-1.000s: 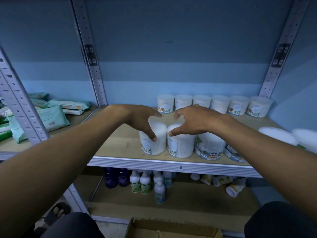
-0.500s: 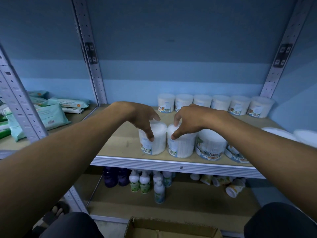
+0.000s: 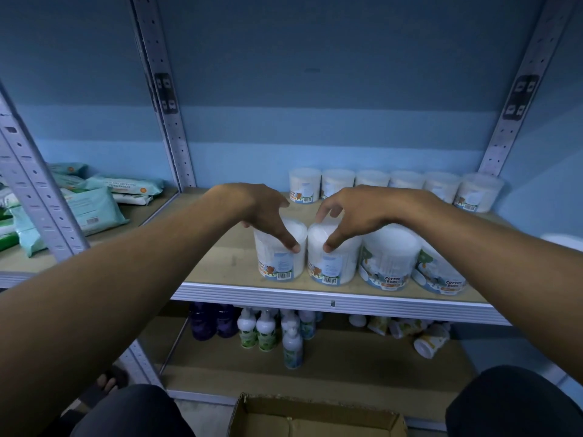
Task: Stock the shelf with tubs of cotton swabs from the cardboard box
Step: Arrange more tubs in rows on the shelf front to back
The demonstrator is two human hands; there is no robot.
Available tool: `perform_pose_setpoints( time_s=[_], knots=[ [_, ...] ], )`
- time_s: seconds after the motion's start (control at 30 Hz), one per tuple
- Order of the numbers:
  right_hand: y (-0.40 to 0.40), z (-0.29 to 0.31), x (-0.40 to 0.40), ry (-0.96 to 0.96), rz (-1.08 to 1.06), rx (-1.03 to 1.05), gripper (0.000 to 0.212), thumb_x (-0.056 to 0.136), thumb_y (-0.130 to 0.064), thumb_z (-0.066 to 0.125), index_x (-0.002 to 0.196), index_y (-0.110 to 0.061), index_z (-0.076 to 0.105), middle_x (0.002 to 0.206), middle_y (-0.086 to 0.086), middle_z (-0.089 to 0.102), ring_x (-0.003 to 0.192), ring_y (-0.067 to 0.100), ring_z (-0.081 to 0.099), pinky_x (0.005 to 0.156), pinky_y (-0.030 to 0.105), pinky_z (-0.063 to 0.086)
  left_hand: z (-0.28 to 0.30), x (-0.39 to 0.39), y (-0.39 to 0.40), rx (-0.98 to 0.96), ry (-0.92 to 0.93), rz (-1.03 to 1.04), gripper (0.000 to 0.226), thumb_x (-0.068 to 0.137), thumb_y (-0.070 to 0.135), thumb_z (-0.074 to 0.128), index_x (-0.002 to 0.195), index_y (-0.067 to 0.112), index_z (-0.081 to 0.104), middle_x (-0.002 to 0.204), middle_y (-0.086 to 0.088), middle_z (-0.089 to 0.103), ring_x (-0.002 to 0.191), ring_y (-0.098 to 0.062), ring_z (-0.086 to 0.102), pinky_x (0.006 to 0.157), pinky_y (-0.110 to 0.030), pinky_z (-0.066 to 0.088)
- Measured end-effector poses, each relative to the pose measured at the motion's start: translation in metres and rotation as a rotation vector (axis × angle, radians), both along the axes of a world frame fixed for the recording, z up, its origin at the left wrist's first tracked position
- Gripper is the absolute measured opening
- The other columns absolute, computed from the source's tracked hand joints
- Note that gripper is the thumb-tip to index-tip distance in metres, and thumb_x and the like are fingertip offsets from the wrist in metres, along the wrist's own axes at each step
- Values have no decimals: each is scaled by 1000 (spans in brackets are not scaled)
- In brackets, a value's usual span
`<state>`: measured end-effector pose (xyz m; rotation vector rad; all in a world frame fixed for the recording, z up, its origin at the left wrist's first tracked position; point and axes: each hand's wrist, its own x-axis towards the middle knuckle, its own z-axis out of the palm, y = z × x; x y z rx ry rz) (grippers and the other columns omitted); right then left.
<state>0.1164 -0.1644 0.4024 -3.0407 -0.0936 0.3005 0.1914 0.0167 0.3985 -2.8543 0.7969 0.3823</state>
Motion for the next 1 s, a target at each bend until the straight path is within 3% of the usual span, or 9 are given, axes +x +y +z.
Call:
perform_pose_setpoints(
  time_s=[0.07,0.13,0.37,0.53,0.77,0.83,1.0],
  knots=[
    [0,-1,0,-33,-35,3,68,66,-69,77,126,-41,59,134,-9,56,116,16,54,98,37,47,4,-1,2,-13,0,-48,111,63,80,67,154,35,24,159,6,32,141,-21,38,116,-40,30],
    [2,-1,0,-42,-52,-18,71,66,-74,74,126,-39,59,131,-8,58,110,16,53,93,35,47,7,-3,2,-14,21,-91,100,71,71,70,153,36,27,160,8,27,146,-18,28,116,-38,25],
    [11,-5,2,-2,-42,-148,71,68,-75,72,122,-29,64,130,-5,60,116,20,54,97,38,49,3,0,2,-34,95,-125,80,78,50,77,147,39,38,152,10,39,135,-16,42,104,-29,33],
    [11,-3,7,12,-31,-129,73,65,-68,79,128,-36,59,134,-7,57,116,19,54,95,35,48,2,2,-1,-61,106,-93,80,74,55,78,143,32,46,146,7,48,128,-21,51,105,-36,45],
    [8,3,5,91,24,-79,74,71,-48,85,136,-40,52,144,-9,50,127,17,51,104,34,43,-3,2,-3,-28,15,-30,106,44,87,67,135,36,50,133,5,56,103,-24,67,94,-38,52],
    [6,4,5,108,19,-58,76,71,-48,85,138,-41,50,145,-10,50,128,17,51,105,33,42,-3,1,-3,-17,8,-32,107,49,89,64,140,36,45,139,4,54,111,-25,64,100,-41,49],
    [6,4,7,23,-28,-59,77,66,-71,76,134,-43,52,141,-10,52,124,17,52,104,39,44,7,0,-1,-36,47,-74,98,67,76,68,149,36,33,155,9,37,142,-19,35,116,-40,30]
  ],
)
